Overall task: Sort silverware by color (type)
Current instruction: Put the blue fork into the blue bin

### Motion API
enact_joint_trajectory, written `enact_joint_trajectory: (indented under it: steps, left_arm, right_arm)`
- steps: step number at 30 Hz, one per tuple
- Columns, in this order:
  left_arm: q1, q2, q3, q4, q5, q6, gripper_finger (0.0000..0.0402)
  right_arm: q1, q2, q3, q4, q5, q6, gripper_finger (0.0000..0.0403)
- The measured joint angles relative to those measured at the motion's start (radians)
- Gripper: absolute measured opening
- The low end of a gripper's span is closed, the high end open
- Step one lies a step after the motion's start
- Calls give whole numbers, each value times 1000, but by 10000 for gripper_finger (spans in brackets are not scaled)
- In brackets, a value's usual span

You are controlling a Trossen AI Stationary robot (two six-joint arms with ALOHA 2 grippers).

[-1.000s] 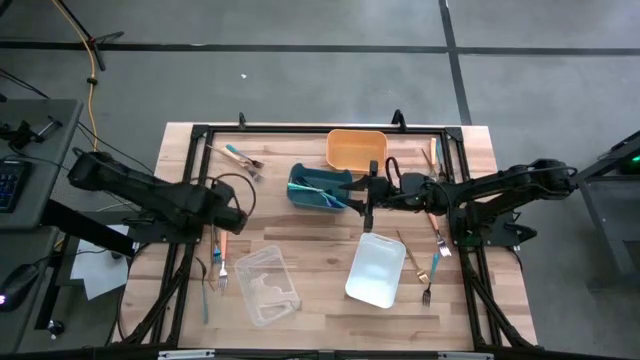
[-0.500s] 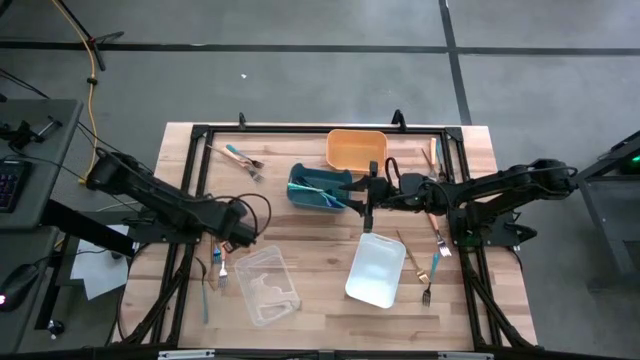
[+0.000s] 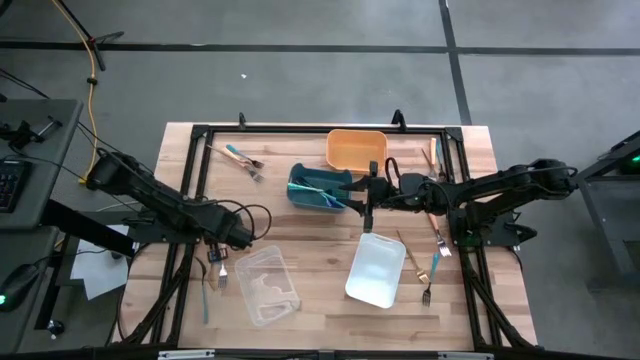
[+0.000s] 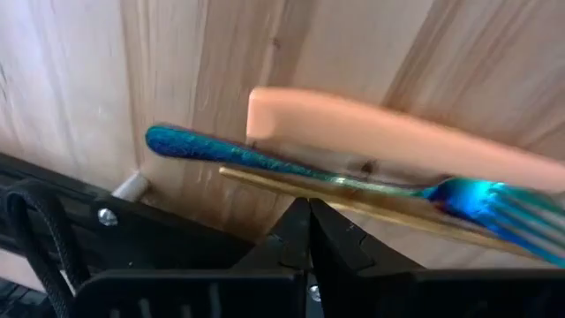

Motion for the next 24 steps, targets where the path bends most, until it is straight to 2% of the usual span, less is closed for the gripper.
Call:
enact_joint_trajectory:
  steps: [11,24]
  left_arm:
    - [0,-1,-61,118,43,82,1]
    - [0,0,-54,168,-26,49,0]
  right_arm:
    - [0,0,0,0,0,7,146]
    - [0,0,0,1,0,4,146]
